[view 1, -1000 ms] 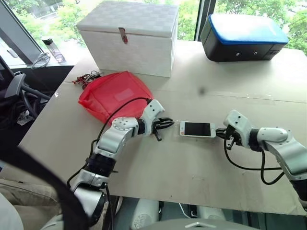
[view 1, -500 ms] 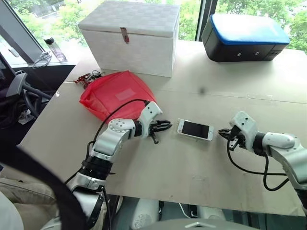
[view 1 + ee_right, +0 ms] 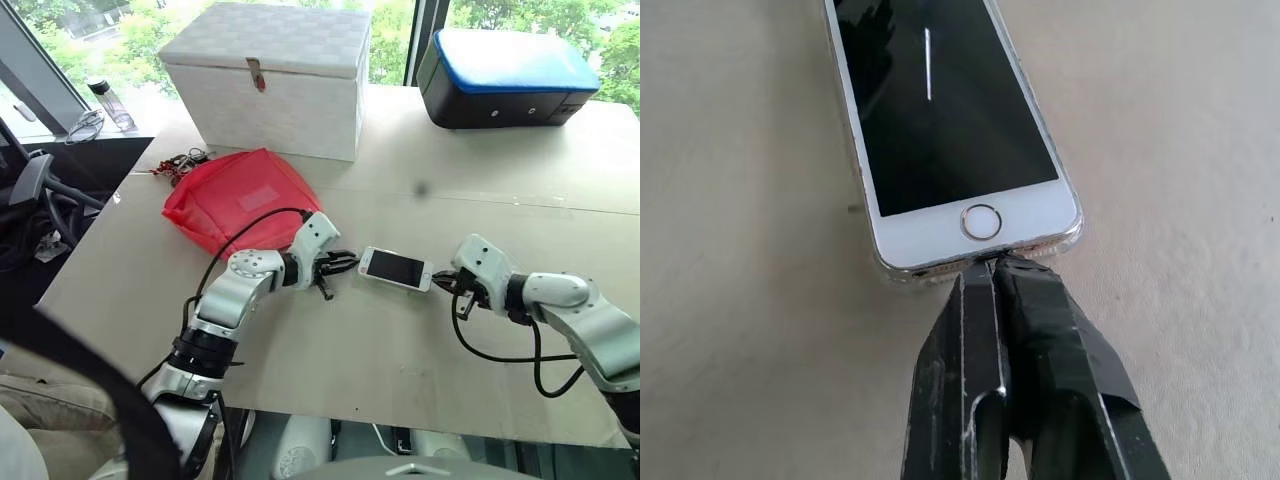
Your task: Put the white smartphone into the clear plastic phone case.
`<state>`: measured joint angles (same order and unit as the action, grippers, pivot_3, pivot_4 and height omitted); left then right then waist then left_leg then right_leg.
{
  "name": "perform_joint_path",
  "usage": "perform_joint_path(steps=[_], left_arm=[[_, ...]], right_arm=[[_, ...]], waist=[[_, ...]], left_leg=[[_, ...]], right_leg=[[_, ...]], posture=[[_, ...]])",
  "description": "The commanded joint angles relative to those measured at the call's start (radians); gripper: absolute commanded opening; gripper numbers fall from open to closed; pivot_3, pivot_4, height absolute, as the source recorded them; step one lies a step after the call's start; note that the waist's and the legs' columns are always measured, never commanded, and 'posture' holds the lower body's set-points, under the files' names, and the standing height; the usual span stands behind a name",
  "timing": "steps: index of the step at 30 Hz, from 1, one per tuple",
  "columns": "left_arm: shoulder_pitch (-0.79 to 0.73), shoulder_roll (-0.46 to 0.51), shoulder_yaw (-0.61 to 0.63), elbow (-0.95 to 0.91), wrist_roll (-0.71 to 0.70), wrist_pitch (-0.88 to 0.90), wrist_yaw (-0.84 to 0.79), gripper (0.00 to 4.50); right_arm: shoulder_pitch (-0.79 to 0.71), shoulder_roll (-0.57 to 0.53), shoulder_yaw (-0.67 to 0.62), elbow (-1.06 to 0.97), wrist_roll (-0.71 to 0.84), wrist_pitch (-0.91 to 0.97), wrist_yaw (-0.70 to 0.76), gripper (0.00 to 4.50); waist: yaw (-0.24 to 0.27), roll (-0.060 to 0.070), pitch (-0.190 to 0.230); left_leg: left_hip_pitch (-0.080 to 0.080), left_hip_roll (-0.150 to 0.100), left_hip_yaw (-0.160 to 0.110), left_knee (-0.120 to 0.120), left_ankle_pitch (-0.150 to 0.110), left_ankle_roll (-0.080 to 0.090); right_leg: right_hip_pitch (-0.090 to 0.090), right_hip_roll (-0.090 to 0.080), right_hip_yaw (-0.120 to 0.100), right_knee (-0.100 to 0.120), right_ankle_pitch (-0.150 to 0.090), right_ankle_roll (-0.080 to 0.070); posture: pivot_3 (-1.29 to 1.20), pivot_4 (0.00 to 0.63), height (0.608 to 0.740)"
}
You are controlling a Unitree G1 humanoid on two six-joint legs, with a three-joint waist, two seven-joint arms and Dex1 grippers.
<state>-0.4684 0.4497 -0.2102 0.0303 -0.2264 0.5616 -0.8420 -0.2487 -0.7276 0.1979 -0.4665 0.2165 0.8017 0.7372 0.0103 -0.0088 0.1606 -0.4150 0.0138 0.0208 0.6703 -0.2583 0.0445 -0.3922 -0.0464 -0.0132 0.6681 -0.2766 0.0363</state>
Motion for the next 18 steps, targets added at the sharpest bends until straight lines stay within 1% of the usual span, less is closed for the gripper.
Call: perform_joint_path(steps=[1, 5, 11, 13, 18], left_arm=[[-0.001, -0.014, -0.021, -0.064, -0.011, 0.005, -0.013, 0.53], [0.008, -0.013, -0.021, -0.072, -0.010, 0.009, -0.016, 0.53], [-0.014, -0.016, -0.025, -0.056, 0.005, 0.016, -0.019, 0.53], [-0.007, -0.007, -0.003, -0.067, 0.004, 0.028, -0.011, 0.53], [0.010, 0.038, 0.037, -0.081, 0.006, 0.044, -0.015, 0.53]], right_arm=[[-0.018, 0.037, 0.042, -0.023, 0.008, -0.033, 0.010, 0.00], [-0.015, 0.044, 0.054, -0.018, -0.009, -0.047, 0.019, 0.00], [-0.020, 0.082, 0.080, 0.003, -0.030, -0.066, 0.010, 0.00], [-0.001, 0.074, 0.060, 0.008, -0.048, -0.069, -0.001, 0.00], [0.047, 0.003, -0.027, -0.004, -0.052, -0.071, 0.014, 0.00]], waist=[[-0.001, 0.000, 0.000], [-0.002, 0.000, 0.000], [-0.008, -0.001, 0.000], [-0.012, -0.001, -0.001], [-0.011, -0.001, 0.000]], left_leg=[[0.000, 0.000, 0.000, 0.000, 0.000, 0.000], [0.001, 0.000, 0.000, 0.001, 0.000, 0.000], [0.001, 0.000, 0.000, 0.001, 0.000, 0.000], [0.002, 0.000, 0.000, 0.002, 0.000, 0.000], [0.001, 0.000, 0.000, 0.004, 0.000, 0.000]], right_leg=[[0.000, 0.000, 0.000, 0.001, 0.000, 0.000], [0.000, 0.000, 0.000, 0.002, 0.000, 0.000], [0.000, 0.000, 0.000, 0.005, 0.000, 0.000], [0.000, 0.000, 0.001, 0.006, 0.000, 0.000], [-0.001, 0.000, 0.001, 0.009, 0.000, 0.000]], posture=[[0.00, 0.150, 0.740], [0.00, 0.150, 0.740], [0.00, 0.150, 0.740], [0.00, 0.150, 0.740], [0.00, 0.150, 0.740]])
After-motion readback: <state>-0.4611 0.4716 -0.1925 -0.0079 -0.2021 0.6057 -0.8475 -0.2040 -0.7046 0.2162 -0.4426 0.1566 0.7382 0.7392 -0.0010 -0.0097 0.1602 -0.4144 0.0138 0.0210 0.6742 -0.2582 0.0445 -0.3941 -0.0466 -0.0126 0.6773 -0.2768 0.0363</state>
